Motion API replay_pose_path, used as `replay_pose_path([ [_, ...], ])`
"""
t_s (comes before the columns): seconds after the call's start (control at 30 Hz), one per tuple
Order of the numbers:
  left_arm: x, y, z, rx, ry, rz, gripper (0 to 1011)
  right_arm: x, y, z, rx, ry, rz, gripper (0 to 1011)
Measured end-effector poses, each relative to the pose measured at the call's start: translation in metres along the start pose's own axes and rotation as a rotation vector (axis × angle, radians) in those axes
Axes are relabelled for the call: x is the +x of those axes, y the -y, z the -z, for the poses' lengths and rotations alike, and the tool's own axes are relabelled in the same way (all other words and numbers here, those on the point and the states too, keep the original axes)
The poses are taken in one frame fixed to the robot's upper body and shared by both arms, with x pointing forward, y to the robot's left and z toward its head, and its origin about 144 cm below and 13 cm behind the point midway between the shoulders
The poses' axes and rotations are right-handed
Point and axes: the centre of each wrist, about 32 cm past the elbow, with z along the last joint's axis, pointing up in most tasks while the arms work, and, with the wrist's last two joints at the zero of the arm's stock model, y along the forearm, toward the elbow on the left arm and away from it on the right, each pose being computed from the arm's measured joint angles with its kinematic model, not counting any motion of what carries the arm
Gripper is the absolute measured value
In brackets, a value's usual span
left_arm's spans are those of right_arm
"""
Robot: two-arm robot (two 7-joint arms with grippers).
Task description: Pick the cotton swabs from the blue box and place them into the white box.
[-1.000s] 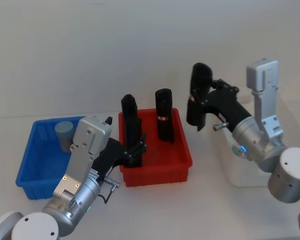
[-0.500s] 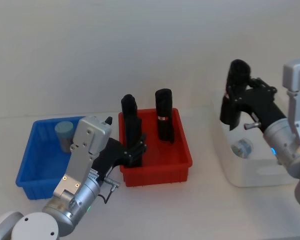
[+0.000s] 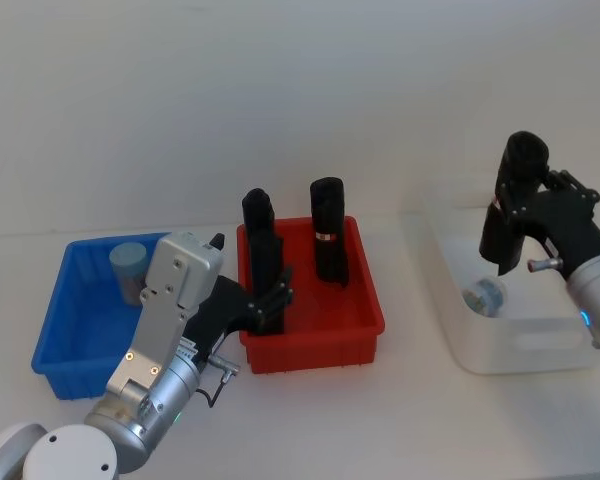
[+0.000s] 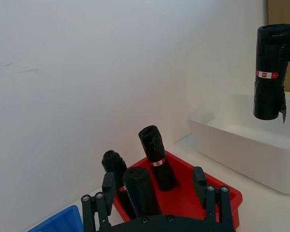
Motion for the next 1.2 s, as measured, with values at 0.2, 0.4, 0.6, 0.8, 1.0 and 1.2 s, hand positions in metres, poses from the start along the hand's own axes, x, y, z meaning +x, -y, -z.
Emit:
replay_pose_path([
  [0.2,0.000,0.000,0.000,0.000,0.000,0.000,1004,0.003,0.004,0.001,-0.005,-0.005,0.012,531],
  [0.4,0.000,0.000,0.000,0.000,0.000,0.000,1004,0.005,0.008,0.002,-0.008,-0.010,0.019,724],
  [0.6,0.000,0.000,0.000,0.000,0.000,0.000,1004,0.006,0.010,0.002,-0.008,-0.011,0.022,882],
  [0.8,0.000,0.000,0.000,0.000,0.000,0.000,1004,0.006,0.013,0.002,-0.004,-0.011,0.023,1001],
  [1.0,0.000,0.000,0.000,0.000,0.000,0.000,1004,0.007,0.014,0.002,-0.001,-0.010,0.024,1001],
  [1.2,0.000,0.000,0.000,0.000,0.000,0.000,1004,0.007,0.015,0.002,0.000,-0.010,0.024,1001],
])
